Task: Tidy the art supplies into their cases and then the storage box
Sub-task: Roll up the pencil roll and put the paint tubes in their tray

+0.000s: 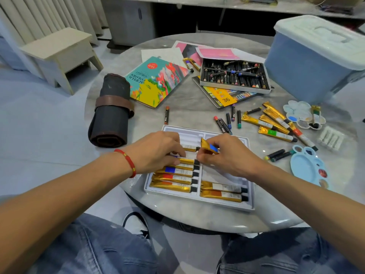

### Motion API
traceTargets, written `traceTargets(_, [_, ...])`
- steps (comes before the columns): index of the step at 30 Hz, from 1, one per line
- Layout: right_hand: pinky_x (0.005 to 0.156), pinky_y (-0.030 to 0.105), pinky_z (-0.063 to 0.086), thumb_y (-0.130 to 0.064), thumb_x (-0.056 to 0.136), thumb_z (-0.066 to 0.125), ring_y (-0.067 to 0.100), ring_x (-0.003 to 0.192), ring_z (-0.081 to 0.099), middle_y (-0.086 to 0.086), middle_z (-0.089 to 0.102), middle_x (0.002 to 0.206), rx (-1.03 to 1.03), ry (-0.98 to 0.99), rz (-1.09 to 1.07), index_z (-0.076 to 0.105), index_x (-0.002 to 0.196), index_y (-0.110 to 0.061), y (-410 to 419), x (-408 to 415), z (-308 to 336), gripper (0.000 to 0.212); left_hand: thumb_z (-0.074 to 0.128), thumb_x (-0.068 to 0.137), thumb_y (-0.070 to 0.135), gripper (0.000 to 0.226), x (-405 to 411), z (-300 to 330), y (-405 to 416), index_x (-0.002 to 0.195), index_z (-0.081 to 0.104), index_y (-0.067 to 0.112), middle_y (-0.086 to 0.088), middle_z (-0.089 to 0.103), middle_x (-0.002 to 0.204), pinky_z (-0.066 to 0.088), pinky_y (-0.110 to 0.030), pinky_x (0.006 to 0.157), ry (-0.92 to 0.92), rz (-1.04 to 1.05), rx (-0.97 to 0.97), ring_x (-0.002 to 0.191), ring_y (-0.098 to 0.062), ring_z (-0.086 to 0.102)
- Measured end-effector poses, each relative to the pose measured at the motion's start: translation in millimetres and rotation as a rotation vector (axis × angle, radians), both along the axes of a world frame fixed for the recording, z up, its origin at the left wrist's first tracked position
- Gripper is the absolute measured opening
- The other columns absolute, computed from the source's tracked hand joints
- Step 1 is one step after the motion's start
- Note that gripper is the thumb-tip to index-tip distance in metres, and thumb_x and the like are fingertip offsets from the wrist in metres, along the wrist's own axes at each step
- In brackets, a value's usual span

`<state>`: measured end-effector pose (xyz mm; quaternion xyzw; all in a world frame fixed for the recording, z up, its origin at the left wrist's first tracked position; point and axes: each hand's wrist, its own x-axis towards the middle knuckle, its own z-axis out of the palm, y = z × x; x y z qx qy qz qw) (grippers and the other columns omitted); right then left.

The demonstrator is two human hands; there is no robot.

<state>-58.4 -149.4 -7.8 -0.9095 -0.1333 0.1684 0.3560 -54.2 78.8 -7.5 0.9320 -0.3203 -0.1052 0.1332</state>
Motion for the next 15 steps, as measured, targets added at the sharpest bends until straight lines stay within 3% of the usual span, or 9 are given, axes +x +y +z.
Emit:
traceTargets(6, [0.069, 0.036, 0.054, -0.025, 0.086, 0.073, 0.020, 0.075, 0.066, 0.002, 0.071, 0.076, -0.062, -0.037, 0.001, 0.074, 0.077, -0.018, 4.7, 3.5, -3.5, 0.011, 0.065, 0.094, 0.033, 0.025, -1.7, 0.3, 0.3, 0.116, 0.074, 0.027, 0.007, 0.068, 0.103, 0.050, -0.027, 0.081, -0.048, 0.012, -0.055, 0.091, -0.011, 0.059])
traceTargets(10, [0.056, 0.020, 0.047, -0.029, 0.080, 0.083, 0.002, 0.063, 0.063, -0.011, 0.068, 0.071, -0.080, 0.022, -0.025, 0.068, 0.079, -0.018, 6.1, 7.0, -3.1, 0.018, 0.068, 0.093, 0.024, 0.020, -2.2, -1.4, -1.0, 0.110, 0.078, 0.023, 0.005, 0.070, 0.103, 0.048, -0.021, 0.083, -0.044, 0.007, -0.077, 0.093, -0.011, 0.061])
traceTargets(15, [0.056, 0.026, 0.043, -0.033, 0.081, 0.080, 0.010, 0.067, 0.059, -0.004, 0.066, 0.076, -0.166, 0.035, 0.012, 0.066, 0.082, -0.021, 9.5, 10.4, 2.6, 0.019, 0.070, 0.091, 0.025, 0.021, -0.8, 0.5, -5.4, 0.111, 0.077, 0.023, 0.005, 0.072, 0.101, 0.049, -0.021, 0.078, -0.037, 0.093, -0.082, 0.084, -0.008, 0.059])
